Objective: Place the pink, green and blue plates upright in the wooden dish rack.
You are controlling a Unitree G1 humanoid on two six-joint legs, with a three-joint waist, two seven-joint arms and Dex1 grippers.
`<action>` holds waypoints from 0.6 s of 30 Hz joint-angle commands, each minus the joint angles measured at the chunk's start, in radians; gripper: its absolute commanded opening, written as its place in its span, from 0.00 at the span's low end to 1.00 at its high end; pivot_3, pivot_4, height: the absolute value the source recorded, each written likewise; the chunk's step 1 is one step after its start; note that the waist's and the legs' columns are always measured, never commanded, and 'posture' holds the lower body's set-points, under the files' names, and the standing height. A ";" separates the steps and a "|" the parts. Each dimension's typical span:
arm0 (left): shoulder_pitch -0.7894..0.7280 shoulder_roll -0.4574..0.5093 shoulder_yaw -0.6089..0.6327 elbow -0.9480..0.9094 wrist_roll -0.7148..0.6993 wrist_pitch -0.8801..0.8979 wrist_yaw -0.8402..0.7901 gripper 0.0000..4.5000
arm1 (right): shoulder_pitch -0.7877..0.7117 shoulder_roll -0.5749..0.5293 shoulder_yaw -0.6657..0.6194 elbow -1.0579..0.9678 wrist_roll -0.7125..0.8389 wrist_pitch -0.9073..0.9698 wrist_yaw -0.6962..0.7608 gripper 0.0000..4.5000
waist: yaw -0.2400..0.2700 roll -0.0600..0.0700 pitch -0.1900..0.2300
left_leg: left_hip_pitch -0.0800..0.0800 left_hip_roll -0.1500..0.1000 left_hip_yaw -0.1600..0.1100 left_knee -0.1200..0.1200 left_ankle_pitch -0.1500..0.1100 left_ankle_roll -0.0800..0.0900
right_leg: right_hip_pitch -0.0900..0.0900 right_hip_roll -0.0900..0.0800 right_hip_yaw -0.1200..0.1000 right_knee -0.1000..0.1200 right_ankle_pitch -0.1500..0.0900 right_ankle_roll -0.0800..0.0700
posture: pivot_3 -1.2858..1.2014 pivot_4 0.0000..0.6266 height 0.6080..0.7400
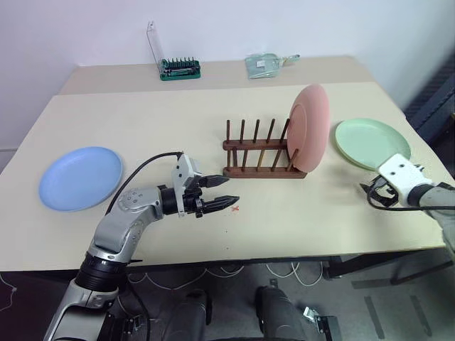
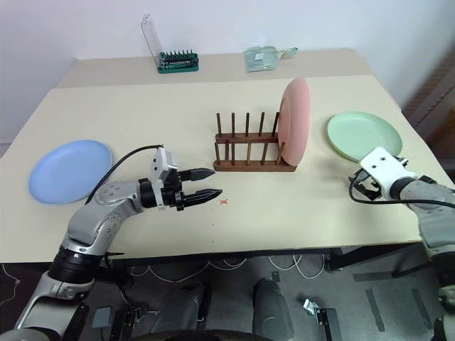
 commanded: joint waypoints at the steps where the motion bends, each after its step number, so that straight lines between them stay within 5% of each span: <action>1: -0.016 0.003 0.004 -0.041 0.003 -0.011 0.001 0.68 | -0.080 0.020 0.007 0.117 -0.060 -0.093 -0.009 0.96 | 0.000 0.000 0.000 | 0.000 0.000 0.000 0.000 0.000 0.000 | 0.000 0.000 0.000 0.000 0.000 0.000 | 0.52 0.24 1.00; 3: -0.014 0.004 0.005 -0.046 0.004 -0.009 0.005 0.68 | -0.125 0.040 0.018 0.195 -0.088 -0.138 -0.022 0.91 | 0.001 0.000 0.000 | 0.000 0.000 0.000 0.000 0.000 0.000 | 0.000 0.000 0.000 0.000 0.000 0.000 | 0.52 0.24 1.00; 6: 0.001 0.005 0.008 -0.063 0.000 -0.001 0.015 0.68 | -0.177 0.053 0.046 0.296 -0.149 -0.220 -0.052 0.69 | 0.001 0.000 0.000 | 0.000 0.000 0.000 0.000 0.000 0.000 | 0.000 0.000 0.000 0.000 0.000 0.000 | 0.52 0.24 1.00; 12: 0.003 0.004 0.012 -0.076 -0.009 0.015 0.028 0.68 | -0.211 0.069 0.047 0.372 -0.177 -0.285 -0.059 0.01 | 0.003 0.000 0.000 | 0.000 -0.001 -0.001 0.000 0.000 0.000 | 0.001 0.000 0.000 0.000 0.000 0.000 | 0.52 0.24 1.00; 18: -0.006 0.011 0.020 -0.080 -0.012 0.026 0.034 0.68 | -0.175 0.013 -0.020 0.214 -0.219 -0.313 -0.171 0.01 | 0.003 0.001 0.000 | 0.000 -0.001 -0.001 0.000 0.000 0.000 | 0.000 0.000 0.000 0.000 0.000 0.000 | 0.52 0.24 1.00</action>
